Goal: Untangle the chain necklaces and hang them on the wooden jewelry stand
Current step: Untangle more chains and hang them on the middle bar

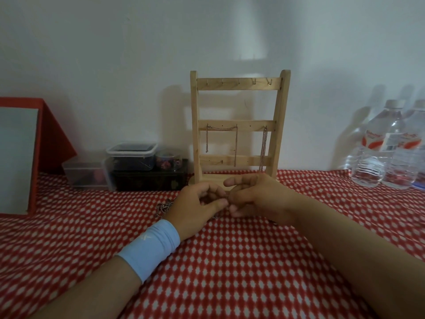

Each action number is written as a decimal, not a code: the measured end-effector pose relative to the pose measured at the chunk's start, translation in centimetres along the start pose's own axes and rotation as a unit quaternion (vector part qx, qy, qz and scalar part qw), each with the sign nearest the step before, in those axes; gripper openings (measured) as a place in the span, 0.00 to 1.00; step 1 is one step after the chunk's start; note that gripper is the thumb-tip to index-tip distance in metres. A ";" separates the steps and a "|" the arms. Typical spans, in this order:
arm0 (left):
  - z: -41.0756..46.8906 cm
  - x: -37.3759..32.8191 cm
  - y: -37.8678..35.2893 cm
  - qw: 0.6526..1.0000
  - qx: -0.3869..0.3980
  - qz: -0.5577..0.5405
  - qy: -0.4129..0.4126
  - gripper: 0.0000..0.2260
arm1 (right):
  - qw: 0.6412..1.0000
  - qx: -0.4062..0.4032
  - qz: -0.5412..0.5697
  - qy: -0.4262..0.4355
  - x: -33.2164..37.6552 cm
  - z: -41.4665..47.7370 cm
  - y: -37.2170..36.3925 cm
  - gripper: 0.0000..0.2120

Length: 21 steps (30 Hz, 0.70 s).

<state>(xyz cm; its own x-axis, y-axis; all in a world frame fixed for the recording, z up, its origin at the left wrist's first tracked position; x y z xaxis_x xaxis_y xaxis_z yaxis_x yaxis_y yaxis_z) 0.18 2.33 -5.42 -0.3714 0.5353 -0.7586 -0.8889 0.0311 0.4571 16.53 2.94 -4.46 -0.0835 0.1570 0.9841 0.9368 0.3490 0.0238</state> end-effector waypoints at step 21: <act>0.0 -1.3 0.1 0.999 -0.048 0.003 -0.023 0.06 | 0.997 0.008 -0.079 0.000 0.0 -0.1 -0.4 0.11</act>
<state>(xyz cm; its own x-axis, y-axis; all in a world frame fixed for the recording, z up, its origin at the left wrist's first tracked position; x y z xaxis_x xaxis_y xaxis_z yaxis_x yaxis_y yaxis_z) 0.56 1.63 -4.41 -0.3661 0.5729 -0.7333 -0.9090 -0.0516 0.4135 16.20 2.75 -4.49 -0.2294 0.0999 0.9682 0.9069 0.3832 0.1754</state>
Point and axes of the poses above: each hand's wrist, its own z-axis towards the middle knuckle, its own y-axis out of the back of the hand, x = y × z, the point moved 5 cm from there along z, towards the middle knuckle, and after that the axes turned 2 degrees about -y, right-handed, at the moved point
